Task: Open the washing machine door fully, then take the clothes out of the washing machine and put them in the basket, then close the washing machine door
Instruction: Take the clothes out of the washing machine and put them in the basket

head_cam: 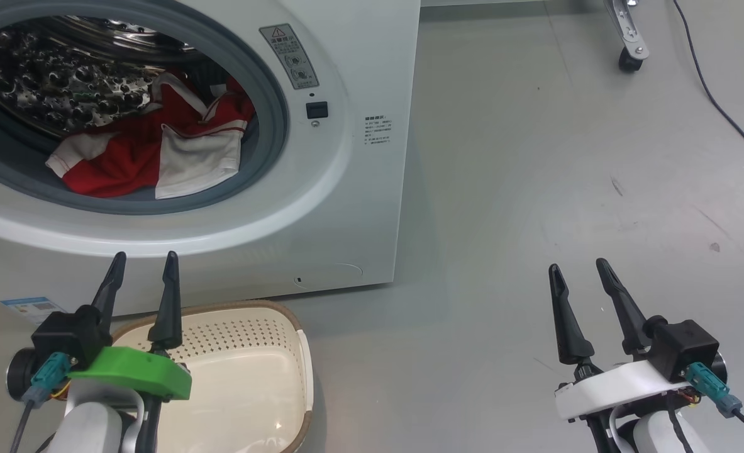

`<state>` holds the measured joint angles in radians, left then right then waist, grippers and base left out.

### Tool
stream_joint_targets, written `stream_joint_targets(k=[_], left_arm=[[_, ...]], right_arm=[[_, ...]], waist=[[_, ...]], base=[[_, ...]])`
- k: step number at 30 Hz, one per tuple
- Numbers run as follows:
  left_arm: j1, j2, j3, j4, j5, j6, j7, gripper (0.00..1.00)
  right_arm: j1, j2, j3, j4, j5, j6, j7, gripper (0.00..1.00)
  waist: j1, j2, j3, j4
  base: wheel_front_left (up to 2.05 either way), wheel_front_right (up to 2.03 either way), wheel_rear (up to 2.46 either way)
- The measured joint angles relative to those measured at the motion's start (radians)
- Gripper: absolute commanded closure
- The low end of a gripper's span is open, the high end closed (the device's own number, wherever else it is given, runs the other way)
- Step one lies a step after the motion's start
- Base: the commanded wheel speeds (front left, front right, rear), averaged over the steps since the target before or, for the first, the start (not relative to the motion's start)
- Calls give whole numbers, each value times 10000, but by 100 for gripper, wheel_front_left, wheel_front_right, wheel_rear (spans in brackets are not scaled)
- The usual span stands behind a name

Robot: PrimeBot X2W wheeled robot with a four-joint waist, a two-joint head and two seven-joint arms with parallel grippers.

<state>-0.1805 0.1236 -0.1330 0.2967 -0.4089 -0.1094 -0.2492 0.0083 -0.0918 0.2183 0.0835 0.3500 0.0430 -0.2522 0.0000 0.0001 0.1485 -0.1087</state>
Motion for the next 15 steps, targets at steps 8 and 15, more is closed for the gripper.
stream_joint_targets(k=[8, 15], left_arm=[[21, 142, 123, -380, 0, 90, 8, 0], [-138, 525, 314, -426, -2, 226, 577, 0]], right_arm=[[0, 81, 199, -151, -21, 2, 0, 0], [-13, 176, 307, -276, -23, 2, 0, 0]], waist=[[0, 0, 483, -172], [0, 0, 1023, -384]], base=[[0, 0, 0], [0, 0, 0]])
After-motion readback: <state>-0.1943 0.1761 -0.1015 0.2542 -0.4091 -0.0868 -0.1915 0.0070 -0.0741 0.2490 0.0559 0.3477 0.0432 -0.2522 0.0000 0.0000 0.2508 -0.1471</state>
